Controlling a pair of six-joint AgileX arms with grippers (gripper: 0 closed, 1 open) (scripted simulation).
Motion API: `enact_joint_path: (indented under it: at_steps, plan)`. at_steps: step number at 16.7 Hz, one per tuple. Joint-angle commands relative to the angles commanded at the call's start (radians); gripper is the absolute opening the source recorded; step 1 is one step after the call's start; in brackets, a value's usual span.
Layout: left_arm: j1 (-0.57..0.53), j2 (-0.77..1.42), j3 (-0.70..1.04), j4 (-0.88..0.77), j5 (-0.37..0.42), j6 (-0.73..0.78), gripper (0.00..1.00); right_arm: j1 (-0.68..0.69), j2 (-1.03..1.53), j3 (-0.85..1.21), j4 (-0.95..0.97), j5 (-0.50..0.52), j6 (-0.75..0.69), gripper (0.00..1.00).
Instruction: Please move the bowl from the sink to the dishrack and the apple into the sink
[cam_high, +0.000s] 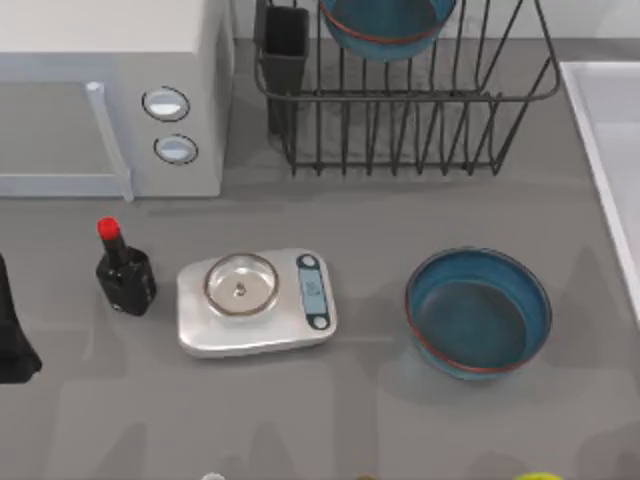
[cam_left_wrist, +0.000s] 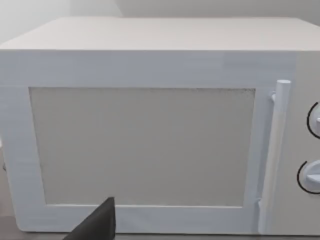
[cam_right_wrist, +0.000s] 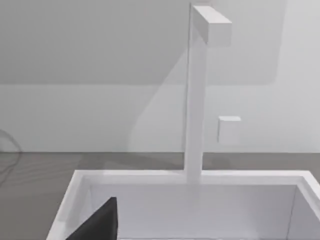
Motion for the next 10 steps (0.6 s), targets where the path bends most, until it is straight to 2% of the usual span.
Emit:
enact_joint_path:
  at_steps: [5, 10]
  plan:
    - [0.0, 0.0, 0.0, 0.0, 0.0, 0.0, 1.0, 0.109, -0.447, -0.101, -0.353, 0.1, -0.002, 1.0]
    - [0.0, 0.0, 0.0, 0.0, 0.0, 0.0, 1.0, 0.234, -1.018, -0.216, -0.767, 0.216, -0.006, 1.0]
